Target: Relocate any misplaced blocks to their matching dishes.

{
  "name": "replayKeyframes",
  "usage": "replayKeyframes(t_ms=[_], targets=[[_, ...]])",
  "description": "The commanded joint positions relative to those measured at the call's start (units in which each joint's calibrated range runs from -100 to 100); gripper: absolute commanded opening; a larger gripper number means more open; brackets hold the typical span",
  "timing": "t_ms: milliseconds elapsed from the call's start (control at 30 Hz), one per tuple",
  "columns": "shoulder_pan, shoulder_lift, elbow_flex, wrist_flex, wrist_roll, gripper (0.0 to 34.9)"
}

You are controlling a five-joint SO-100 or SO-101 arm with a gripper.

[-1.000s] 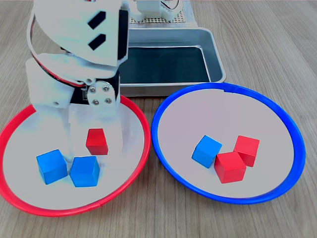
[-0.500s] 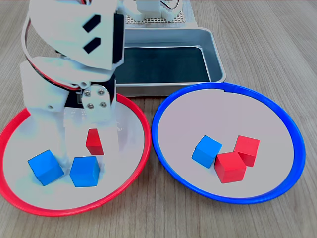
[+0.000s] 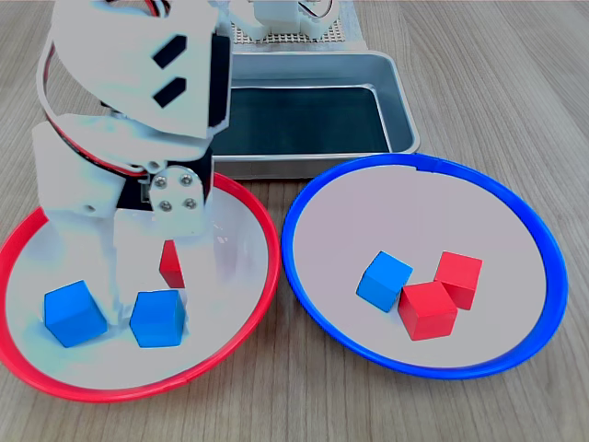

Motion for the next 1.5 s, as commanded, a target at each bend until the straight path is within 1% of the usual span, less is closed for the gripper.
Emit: replayKeyframes(t_ms=[0,133,233,300,433,633,833,967,1333,1467], targets=[[-0.02,-0.11,-2.80,-0.64,0.39,14.8],[-0.21,-0.11,-2.71,-0.39,0.68,11.6],[-0.59,-0.11,-2.71,-0.39,0.68,7.4],[-0.78,-0.02,-2.71,-0.39,0.73,3.6],[-0.97,0.06,-2.71,-0.39,1.07,0.4],[-1.53,-0.53,-2.43,-0.48,0.63,0.3],[-4.07,-5.99,-1.07,2.08,-3.61,0.3],[-6.89,-9.92,-2.34,6.87,-7.67,0.3],[-11.60,-17.08,-2.34,19.83,-13.48,0.3],[-13.29,-18.02,-0.71,22.64,-15.58,0.3]])
